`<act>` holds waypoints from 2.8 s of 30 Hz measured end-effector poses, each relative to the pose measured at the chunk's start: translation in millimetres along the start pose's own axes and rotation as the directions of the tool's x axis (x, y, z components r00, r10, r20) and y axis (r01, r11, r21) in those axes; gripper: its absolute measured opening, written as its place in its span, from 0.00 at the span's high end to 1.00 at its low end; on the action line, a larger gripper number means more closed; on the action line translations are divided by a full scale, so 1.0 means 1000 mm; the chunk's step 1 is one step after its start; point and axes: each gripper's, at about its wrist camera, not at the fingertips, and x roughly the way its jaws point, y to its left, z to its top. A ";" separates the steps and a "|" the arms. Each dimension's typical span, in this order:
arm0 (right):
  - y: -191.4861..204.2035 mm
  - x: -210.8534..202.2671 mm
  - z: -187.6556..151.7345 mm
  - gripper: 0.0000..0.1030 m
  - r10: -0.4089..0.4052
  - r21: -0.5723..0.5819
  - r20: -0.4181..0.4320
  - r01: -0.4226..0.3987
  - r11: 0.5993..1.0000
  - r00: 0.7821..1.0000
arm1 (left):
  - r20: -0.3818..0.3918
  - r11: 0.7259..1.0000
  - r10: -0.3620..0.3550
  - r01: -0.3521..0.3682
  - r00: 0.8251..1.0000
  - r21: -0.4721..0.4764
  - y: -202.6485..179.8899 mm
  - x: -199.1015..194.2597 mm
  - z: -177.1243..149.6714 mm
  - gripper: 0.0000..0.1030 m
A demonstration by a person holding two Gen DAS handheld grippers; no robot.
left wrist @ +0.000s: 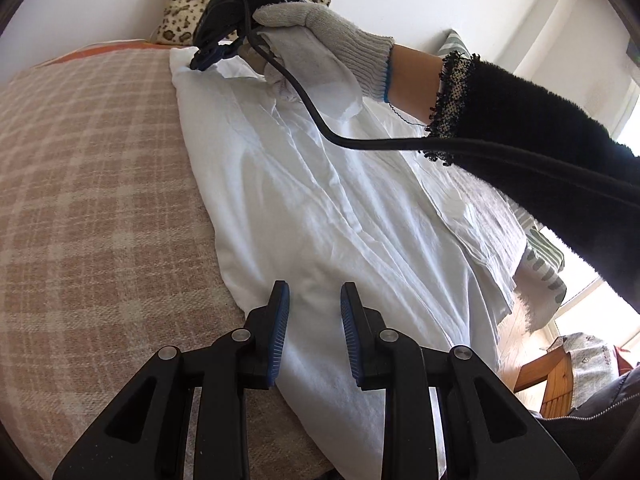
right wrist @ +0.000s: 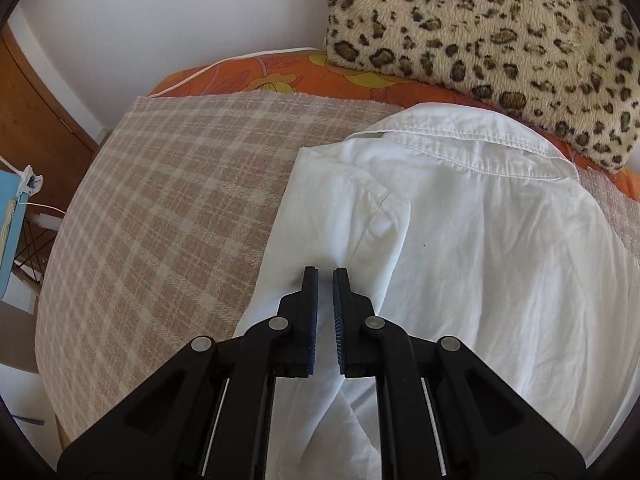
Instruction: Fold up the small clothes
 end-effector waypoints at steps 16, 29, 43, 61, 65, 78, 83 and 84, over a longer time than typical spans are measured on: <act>-0.016 -0.103 -0.010 0.68 0.110 0.047 0.148 -0.118 0.992 0.983 | -0.083 0.996 -0.087 0.086 0.993 -0.021 -0.035 -0.014 -0.040 0.76; -0.077 -0.245 -0.139 0.59 0.115 0.085 0.254 -0.141 0.986 0.960 | -0.012 1.000 -0.006 0.006 1.000 0.002 -0.051 -0.060 -0.041 0.76; -0.182 -0.299 -0.296 0.59 -0.014 0.276 0.249 -0.058 0.959 0.968 | 0.029 0.994 -0.081 0.079 0.996 0.076 -0.097 -0.031 -0.016 0.70; -0.250 -0.304 -0.437 0.59 0.065 0.470 0.225 -0.166 0.867 0.972 | -0.182 0.864 -0.126 0.198 0.975 0.463 -0.245 0.070 -0.012 0.45; -0.250 -0.284 -0.453 0.59 0.170 0.496 0.199 -0.249 0.832 0.965 | -0.198 0.825 -0.081 0.177 0.977 0.537 -0.259 0.087 -0.020 0.45; -0.235 -0.232 -0.457 0.60 0.327 0.545 0.134 -0.345 0.764 0.935 | -0.203 0.867 -0.086 0.173 0.975 0.467 -0.238 0.101 -0.018 0.45; -0.237 -0.222 -0.454 0.62 0.377 0.583 0.156 -0.393 0.711 0.913 | -0.207 0.885 -0.100 0.182 0.973 0.429 -0.235 0.105 -0.019 0.45; -0.236 -0.219 -0.453 0.64 0.391 0.587 0.157 -0.404 0.702 0.907 | -0.207 0.889 -0.105 0.186 0.973 0.418 -0.234 0.105 -0.019 0.45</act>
